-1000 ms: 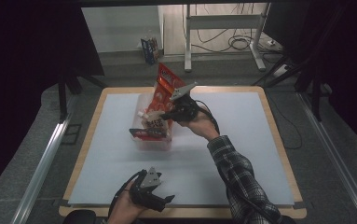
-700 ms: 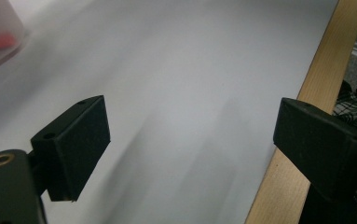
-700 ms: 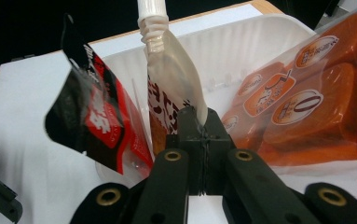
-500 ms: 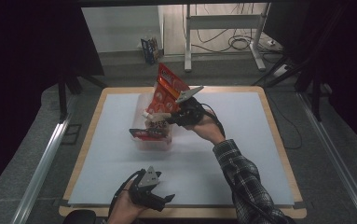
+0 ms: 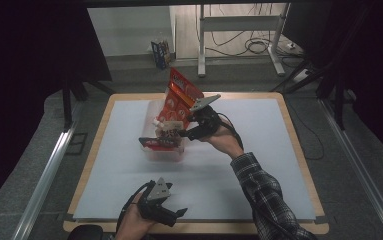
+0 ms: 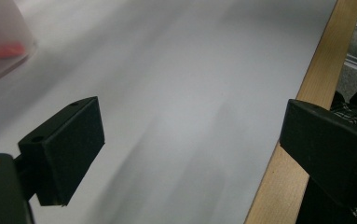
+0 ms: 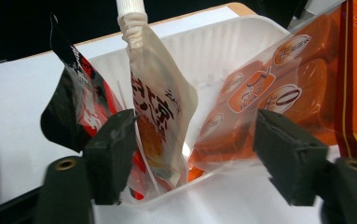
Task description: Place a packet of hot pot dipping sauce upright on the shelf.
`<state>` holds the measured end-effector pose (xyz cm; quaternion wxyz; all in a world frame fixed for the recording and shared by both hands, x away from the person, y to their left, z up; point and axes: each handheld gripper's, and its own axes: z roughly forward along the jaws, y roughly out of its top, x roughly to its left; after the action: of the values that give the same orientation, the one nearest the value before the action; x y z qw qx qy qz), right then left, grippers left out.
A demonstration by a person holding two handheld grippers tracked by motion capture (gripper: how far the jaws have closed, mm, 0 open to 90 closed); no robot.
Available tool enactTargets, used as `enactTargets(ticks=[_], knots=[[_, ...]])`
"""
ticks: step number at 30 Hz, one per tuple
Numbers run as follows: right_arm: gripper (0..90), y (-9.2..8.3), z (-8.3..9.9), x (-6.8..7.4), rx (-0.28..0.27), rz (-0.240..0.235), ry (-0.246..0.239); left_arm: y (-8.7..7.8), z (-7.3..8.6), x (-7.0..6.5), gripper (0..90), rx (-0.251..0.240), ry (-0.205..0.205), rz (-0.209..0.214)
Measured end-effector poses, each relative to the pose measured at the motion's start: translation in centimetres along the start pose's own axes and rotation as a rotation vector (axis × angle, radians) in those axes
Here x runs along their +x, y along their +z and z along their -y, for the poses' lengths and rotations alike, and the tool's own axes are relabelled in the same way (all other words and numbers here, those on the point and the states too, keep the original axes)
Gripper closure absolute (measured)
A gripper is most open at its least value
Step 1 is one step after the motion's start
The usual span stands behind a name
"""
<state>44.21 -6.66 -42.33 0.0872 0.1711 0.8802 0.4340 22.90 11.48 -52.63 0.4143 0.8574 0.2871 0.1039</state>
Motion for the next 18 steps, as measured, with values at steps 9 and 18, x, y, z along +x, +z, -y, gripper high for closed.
enactTargets(ticks=[9, 18], knots=[[14.2, -0.6, 0.4, 0.6, 0.000, 0.036, 0.013, 0.1, 0.1, 0.0, 4.3, 0.001, 0.014, -0.015], [6.8, -1.0, 1.3, 1.1, 0.013, 0.056, 0.029, 0.1, 0.1, 0.1, 2.7, -0.009, 0.021, -0.024]])
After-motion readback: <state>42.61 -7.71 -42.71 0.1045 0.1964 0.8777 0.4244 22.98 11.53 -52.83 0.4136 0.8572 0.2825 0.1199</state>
